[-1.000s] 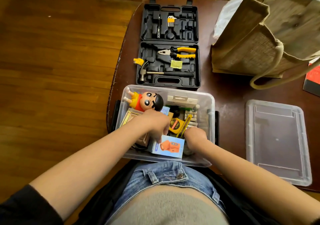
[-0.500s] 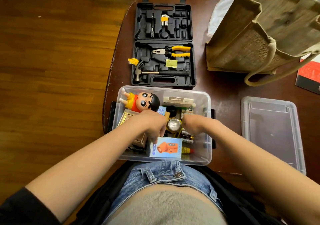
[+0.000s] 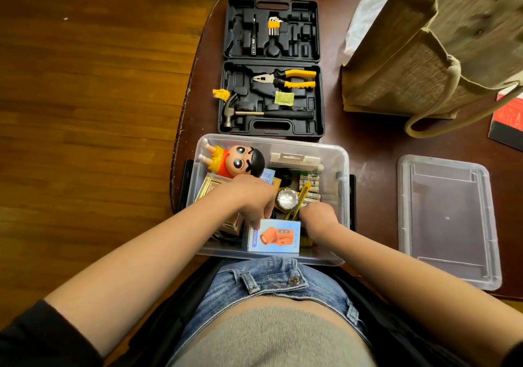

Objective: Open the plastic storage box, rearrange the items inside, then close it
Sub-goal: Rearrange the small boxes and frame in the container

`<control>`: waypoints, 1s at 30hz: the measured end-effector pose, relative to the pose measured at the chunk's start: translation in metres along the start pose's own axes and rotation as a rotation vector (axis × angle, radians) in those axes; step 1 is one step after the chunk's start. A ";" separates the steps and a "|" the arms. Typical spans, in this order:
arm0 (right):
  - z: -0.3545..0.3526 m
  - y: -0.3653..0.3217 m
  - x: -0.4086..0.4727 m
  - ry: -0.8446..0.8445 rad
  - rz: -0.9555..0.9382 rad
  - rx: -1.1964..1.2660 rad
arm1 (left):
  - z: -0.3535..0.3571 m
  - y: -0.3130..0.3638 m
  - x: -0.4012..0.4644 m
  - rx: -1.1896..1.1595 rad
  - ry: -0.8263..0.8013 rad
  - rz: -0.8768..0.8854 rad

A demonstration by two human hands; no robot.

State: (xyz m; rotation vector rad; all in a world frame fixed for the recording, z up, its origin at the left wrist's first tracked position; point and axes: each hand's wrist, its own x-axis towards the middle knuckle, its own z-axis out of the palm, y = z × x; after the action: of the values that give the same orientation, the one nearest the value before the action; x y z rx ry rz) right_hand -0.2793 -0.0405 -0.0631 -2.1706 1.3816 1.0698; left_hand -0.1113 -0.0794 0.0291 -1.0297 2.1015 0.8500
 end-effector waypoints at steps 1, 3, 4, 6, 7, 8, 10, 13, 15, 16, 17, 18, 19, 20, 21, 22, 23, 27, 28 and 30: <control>0.000 0.000 0.002 -0.004 0.003 0.000 | 0.000 0.000 0.000 -0.001 -0.001 -0.001; 0.001 0.001 0.004 -0.002 -0.001 0.004 | 0.000 0.000 -0.001 -0.003 -0.005 -0.003; 0.000 0.002 0.005 0.004 -0.003 0.007 | 0.000 0.001 -0.001 -0.003 -0.007 -0.004; 0.000 0.003 0.007 0.016 -0.003 0.010 | 0.000 0.001 -0.001 -0.001 -0.009 -0.002; 0.000 0.004 0.008 0.015 -0.002 0.015 | 0.000 0.001 -0.001 0.001 -0.008 -0.001; 0.000 0.004 0.009 0.012 -0.003 0.026 | 0.000 0.001 -0.002 0.002 -0.007 0.001; 0.002 0.003 0.010 0.008 -0.015 0.062 | -0.001 0.001 -0.002 0.001 -0.002 0.002; 0.005 0.000 0.012 0.021 -0.027 0.057 | -0.001 0.001 -0.002 -0.005 -0.005 0.004; 0.004 0.000 0.012 0.016 -0.028 0.019 | 0.000 0.001 -0.002 -0.007 -0.010 0.002; 0.003 0.000 0.013 0.013 -0.032 0.001 | 0.000 0.001 -0.002 -0.010 -0.012 0.001; 0.002 0.000 0.014 0.013 -0.037 -0.012 | 0.000 0.001 -0.002 -0.013 -0.012 0.001; 0.002 0.000 0.014 0.015 -0.041 -0.019 | 0.000 0.001 -0.002 -0.015 -0.013 0.000; 0.001 0.000 0.014 0.016 -0.043 -0.020 | -0.001 0.001 -0.002 -0.015 -0.015 0.000; 0.001 -0.001 0.014 0.016 -0.043 -0.017 | -0.001 0.001 -0.002 -0.014 -0.015 -0.001; 0.001 -0.001 0.013 0.011 -0.042 -0.010 | -0.001 0.001 -0.002 -0.012 -0.015 -0.001; 0.000 0.000 0.012 -0.004 -0.040 0.012 | -0.001 0.000 -0.002 -0.012 -0.016 0.000; -0.003 0.001 0.010 -0.018 -0.037 0.055 | -0.002 0.000 -0.003 -0.014 -0.014 0.002; -0.019 0.014 0.007 0.058 -0.022 0.368 | 0.001 -0.005 -0.005 -0.076 0.024 0.014; -0.023 0.017 0.008 0.117 -0.021 0.462 | 0.002 -0.006 -0.006 -0.111 0.048 0.018; -0.028 0.020 0.009 0.235 -0.007 0.624 | 0.006 -0.010 -0.008 -0.199 0.118 0.026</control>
State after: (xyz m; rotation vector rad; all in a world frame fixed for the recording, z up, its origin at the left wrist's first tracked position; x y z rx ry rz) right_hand -0.2833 -0.0737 -0.0497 -1.8562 1.5432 0.3076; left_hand -0.0976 -0.0758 0.0290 -1.1840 2.1651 1.0517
